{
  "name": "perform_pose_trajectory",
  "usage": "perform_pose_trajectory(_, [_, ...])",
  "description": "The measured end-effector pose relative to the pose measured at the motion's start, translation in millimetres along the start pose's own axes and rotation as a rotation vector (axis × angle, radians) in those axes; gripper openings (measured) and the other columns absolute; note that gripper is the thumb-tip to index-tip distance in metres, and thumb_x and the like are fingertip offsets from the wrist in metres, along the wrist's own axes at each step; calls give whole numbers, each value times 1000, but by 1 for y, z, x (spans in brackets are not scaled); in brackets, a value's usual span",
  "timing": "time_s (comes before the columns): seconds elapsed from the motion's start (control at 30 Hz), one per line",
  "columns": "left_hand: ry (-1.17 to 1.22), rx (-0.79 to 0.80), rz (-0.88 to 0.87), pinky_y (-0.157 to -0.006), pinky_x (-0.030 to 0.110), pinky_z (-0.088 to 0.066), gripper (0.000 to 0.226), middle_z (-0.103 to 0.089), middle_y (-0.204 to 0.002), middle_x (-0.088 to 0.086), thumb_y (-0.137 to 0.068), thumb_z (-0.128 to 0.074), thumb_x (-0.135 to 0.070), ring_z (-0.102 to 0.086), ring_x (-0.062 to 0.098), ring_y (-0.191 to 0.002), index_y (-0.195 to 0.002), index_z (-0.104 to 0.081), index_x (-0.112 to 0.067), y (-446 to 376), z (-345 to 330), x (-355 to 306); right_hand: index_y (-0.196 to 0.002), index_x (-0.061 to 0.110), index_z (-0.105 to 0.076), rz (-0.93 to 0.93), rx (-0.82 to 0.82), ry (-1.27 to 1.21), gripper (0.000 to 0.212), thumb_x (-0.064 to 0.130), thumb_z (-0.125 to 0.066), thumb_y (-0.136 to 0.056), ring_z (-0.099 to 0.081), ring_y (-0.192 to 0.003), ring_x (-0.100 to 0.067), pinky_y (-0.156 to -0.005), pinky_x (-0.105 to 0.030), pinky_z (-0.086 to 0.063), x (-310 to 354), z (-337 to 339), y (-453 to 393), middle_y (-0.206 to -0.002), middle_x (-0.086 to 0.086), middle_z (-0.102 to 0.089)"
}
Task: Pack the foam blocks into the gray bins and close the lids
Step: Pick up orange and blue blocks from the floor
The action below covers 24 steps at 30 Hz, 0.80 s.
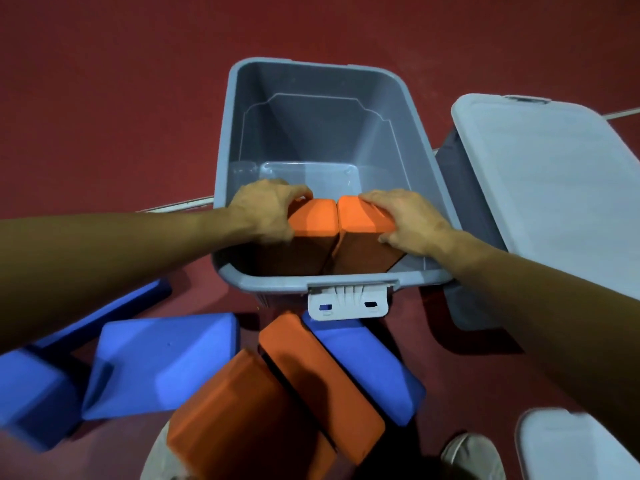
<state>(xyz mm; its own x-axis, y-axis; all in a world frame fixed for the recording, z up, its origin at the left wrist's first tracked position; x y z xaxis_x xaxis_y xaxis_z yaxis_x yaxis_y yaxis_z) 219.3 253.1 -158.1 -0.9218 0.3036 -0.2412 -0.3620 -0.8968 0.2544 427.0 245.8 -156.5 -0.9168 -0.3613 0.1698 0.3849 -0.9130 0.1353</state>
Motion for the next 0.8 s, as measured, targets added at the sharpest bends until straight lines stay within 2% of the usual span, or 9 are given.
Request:
perform_pose_trajectory(0.33, [-3, -9, 0, -94, 43, -50, 88, -54, -134, 2, -64, -80, -39, -55, 28, -118, -142, -38, -41, 4, -1, 2, -143, 25, -44, -1, 34, 2, 88, 15, -85, -66, -50, -122, -28, -104, -40, -40, 1, -8, -2, -136, -2, -55])
perform_pose_trajectory(0.8, [17, 0, 17, -103, 47, -41, 90, -49, -143, 2, -70, -83, -38, -47, 28, -129, -146, -35, -38, 0, -1, 5, -145, 26, -42, -64, 57, -59, 91, 12, -85, -67, -46, -129, -28, -110, -43, -36, -4, -11, -11, -143, -3, -51])
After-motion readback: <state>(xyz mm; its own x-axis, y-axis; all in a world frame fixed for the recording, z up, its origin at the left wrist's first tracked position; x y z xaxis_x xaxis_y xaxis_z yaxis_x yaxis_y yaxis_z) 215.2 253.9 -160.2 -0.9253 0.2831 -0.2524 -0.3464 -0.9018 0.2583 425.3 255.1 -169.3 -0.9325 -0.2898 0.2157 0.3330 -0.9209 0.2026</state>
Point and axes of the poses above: each hand's wrist, its own y-axis away from the middle knuckle, its own z-axis out of the back of the hand, x = y × z, the point moved 8 cm from there along -y, towards the middle knuckle
